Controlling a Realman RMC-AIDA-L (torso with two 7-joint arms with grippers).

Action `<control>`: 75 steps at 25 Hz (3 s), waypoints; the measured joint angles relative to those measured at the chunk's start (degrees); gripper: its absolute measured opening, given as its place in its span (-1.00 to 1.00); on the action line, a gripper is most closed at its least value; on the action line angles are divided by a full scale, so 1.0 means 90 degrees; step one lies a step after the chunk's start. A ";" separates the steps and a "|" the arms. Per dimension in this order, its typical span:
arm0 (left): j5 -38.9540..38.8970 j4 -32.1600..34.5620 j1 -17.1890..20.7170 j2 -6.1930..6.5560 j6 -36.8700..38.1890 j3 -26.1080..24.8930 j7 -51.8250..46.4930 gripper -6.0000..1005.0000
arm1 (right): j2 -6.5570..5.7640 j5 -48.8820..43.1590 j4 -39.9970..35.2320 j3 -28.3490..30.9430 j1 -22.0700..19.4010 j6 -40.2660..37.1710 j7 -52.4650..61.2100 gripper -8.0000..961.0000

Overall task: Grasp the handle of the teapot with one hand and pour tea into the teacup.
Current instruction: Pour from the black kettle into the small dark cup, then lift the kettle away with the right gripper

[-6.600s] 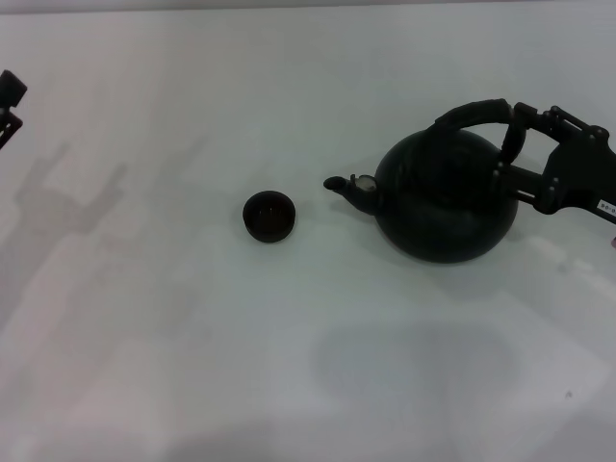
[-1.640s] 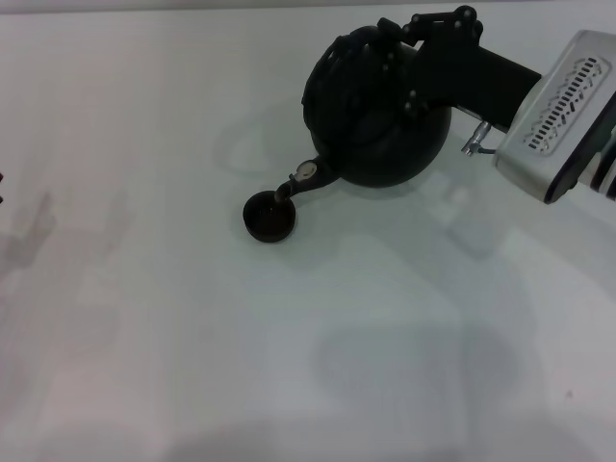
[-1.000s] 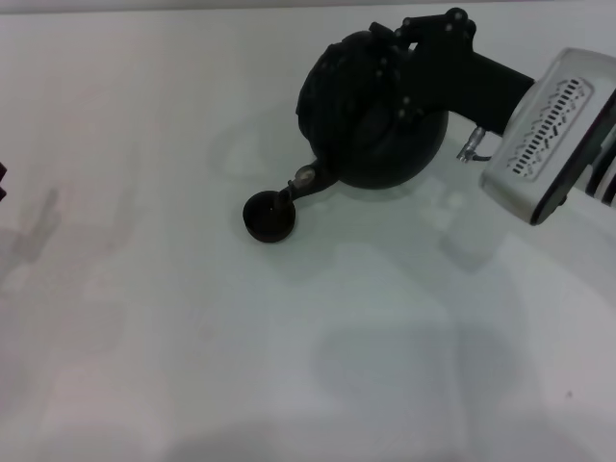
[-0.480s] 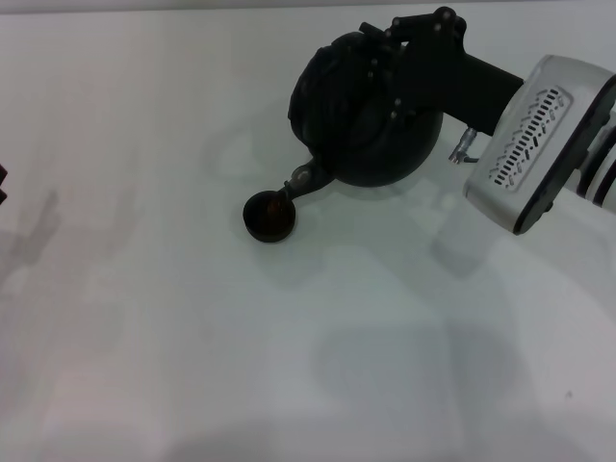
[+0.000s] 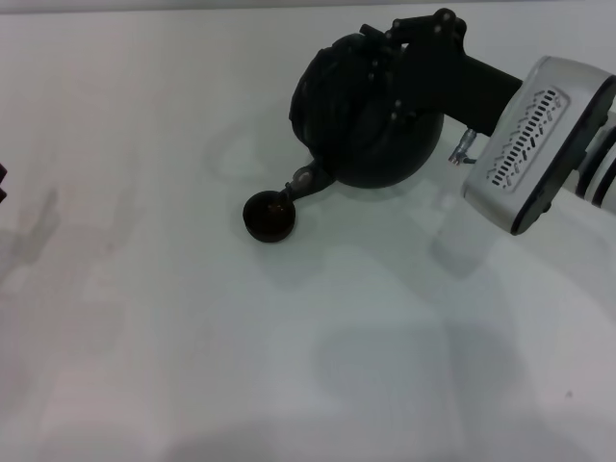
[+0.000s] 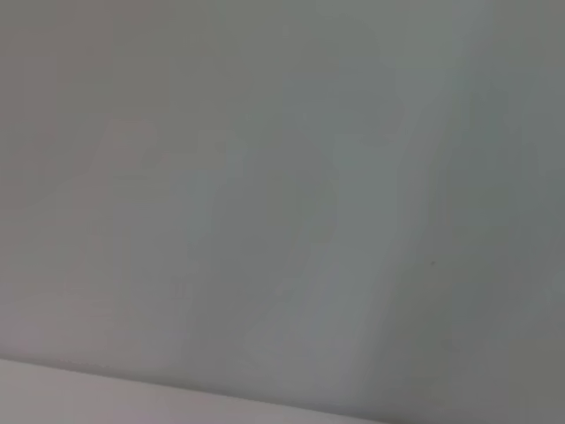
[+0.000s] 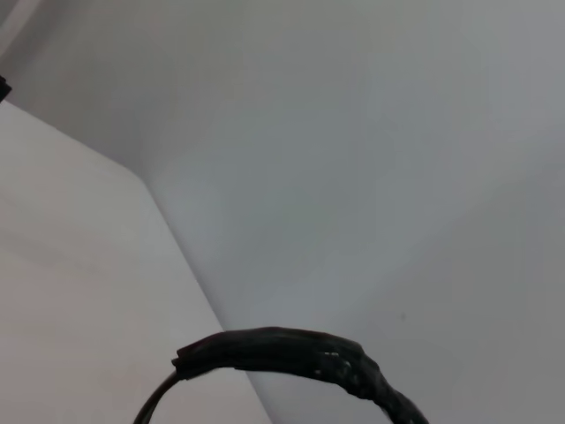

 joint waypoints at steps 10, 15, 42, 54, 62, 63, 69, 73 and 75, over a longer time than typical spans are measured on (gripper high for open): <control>0.0000 0.0002 -0.0009 0.0001 -0.0012 0.0000 0.0000 0.75 | -0.0003 -0.0040 0.0000 0.0000 0.0000 0.0019 -0.0013 -0.76; 0.0000 0.0002 -0.0009 0.0001 -0.0019 0.0000 0.0000 0.75 | -0.0009 -0.0038 -0.0005 -0.0011 0.0000 0.0020 -0.0161 -0.76; 0.0000 0.0069 -0.0020 0.0032 0.0035 0.0000 0.0036 0.75 | -0.0010 -0.0037 -0.0079 -0.0038 -0.0010 0.0019 -0.0274 -0.76; 0.0000 0.0058 -0.0019 0.0029 0.0043 0.0000 0.0050 0.75 | -0.0007 -0.0002 -0.0067 -0.0016 -0.0010 0.0019 -0.0297 -0.76; 0.0008 0.0033 -0.0019 0.0029 0.0043 0.0000 0.0050 0.74 | -0.0018 0.0722 0.0242 0.0015 0.0033 -0.0230 -0.0273 -0.76; 0.0009 0.0031 -0.0019 0.0029 0.0044 0.0000 0.0049 0.74 | -0.0022 0.0883 0.0301 0.0017 0.0043 -0.0289 -0.0272 -0.76; 0.0011 0.0034 -0.0019 0.0029 0.0043 0.0000 0.0050 0.74 | -0.0065 0.1558 0.0589 0.0038 -0.0050 -0.0763 0.0085 -0.76; 0.0011 0.0038 -0.0019 0.0030 0.0044 0.0000 0.0050 0.75 | -0.0155 0.1533 0.1007 0.0211 -0.0063 -0.1365 0.0799 -0.76; 0.0011 0.0042 -0.0019 0.0030 0.0046 0.0000 0.0050 0.75 | -0.0224 0.1508 0.1255 0.0367 -0.0064 -0.1771 0.1189 -0.76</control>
